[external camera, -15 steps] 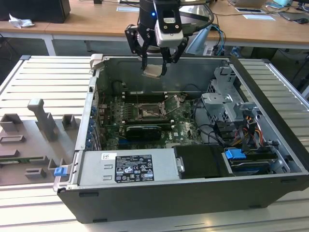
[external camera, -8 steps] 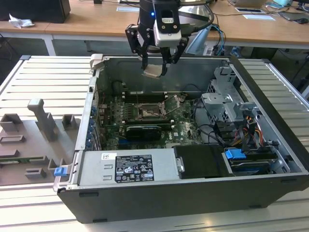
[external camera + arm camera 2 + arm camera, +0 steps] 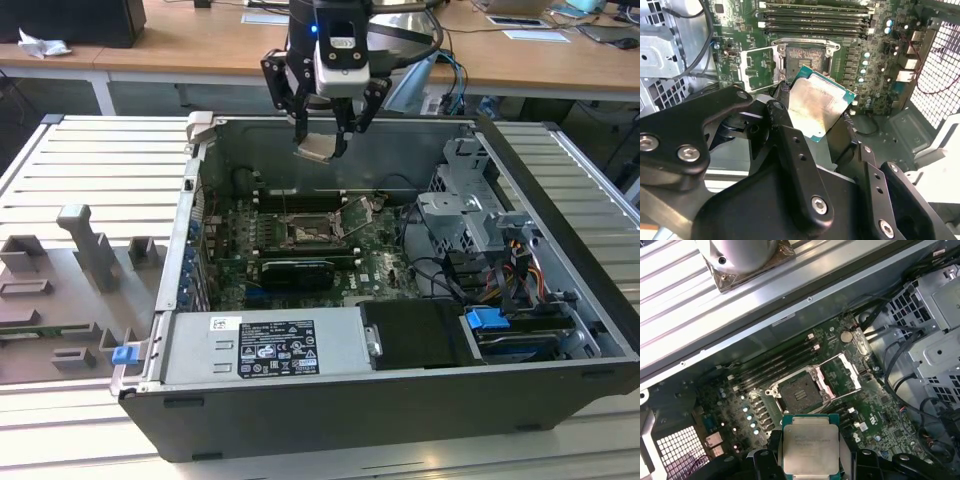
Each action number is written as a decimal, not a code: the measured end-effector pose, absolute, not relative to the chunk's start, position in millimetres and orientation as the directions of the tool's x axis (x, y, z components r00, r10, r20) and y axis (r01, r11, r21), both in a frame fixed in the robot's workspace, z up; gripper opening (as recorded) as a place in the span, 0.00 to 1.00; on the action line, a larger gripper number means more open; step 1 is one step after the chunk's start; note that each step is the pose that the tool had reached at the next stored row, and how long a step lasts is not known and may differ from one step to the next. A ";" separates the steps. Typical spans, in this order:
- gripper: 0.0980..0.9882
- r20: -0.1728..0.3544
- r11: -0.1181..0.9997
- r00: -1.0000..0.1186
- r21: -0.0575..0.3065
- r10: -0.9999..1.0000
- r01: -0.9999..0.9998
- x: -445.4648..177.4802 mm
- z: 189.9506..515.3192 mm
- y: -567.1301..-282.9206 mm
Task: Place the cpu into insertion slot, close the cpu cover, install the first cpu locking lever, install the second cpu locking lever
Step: 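Place the cpu into insertion slot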
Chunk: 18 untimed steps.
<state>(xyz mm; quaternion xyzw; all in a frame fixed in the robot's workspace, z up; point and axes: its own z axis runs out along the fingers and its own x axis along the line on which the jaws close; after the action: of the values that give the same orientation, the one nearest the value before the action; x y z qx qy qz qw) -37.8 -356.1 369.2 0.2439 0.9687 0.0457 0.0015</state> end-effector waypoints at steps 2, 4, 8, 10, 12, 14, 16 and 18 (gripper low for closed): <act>0.50 0.019 0.871 -0.875 0.089 0.484 0.484 -37.8 369.1 -356.1; 0.50 0.019 0.866 -0.870 0.089 0.493 0.492 -37.8 369.0 -356.1; 0.50 0.019 0.855 -0.860 0.089 0.511 0.510 -37.8 368.9 -356.1; 0.50 0.019 0.850 -0.854 0.089 0.520 0.519 -37.8 368.9 -356.1; 0.50 0.019 0.839 -0.843 0.089 0.537 0.537 -37.8 368.8 -356.1; 0.50 0.019 0.831 -0.835 0.089 0.550 0.549 -37.8 368.7 -356.1; 0.50 0.019 0.824 -0.828 0.089 0.560 0.559 -37.8 368.7 -356.1; 0.50 0.019 0.819 -0.823 0.089 0.568 0.567 -37.8 368.7 -356.1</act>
<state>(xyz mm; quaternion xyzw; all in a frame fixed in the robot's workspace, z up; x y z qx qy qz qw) -37.8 -356.1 368.7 0.2975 0.9536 0.0456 0.0041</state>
